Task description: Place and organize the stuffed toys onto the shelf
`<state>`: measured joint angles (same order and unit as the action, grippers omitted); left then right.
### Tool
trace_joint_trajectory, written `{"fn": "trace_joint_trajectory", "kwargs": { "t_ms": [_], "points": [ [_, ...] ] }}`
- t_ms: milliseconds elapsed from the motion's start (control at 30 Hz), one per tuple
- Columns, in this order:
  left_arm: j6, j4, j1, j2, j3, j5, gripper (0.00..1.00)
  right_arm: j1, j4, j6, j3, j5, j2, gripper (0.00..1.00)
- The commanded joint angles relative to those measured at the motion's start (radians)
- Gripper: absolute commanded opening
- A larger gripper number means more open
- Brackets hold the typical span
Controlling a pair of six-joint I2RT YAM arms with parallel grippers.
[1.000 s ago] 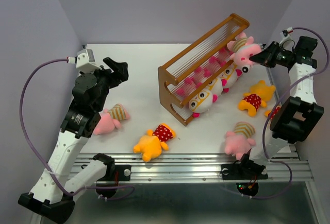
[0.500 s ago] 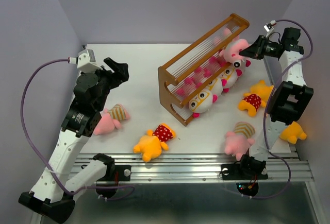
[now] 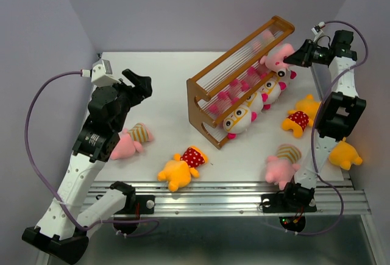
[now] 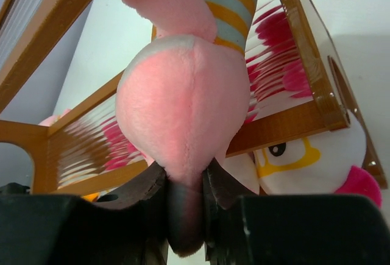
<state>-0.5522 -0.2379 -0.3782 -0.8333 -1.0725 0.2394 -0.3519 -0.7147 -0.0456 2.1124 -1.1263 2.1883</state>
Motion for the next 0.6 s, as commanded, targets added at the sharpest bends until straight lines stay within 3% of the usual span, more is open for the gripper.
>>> {"fn": "trace_joint_trajectory", "kwargs": {
  "t_ms": [0,267,567],
  "points": [
    [-0.009,0.014,0.004,0.020,-0.017,0.005,0.87,0.001,0.026,-0.004,0.054,0.056,0.002,0.30],
    [-0.025,0.020,0.004,0.026,-0.004,-0.009,0.87,0.001,0.047,0.027,0.054,0.138,-0.016,0.53],
    [-0.026,0.012,0.004,0.040,0.006,-0.011,0.87,-0.018,0.057,0.044,0.050,0.214,-0.039,0.67]
  ]
}}
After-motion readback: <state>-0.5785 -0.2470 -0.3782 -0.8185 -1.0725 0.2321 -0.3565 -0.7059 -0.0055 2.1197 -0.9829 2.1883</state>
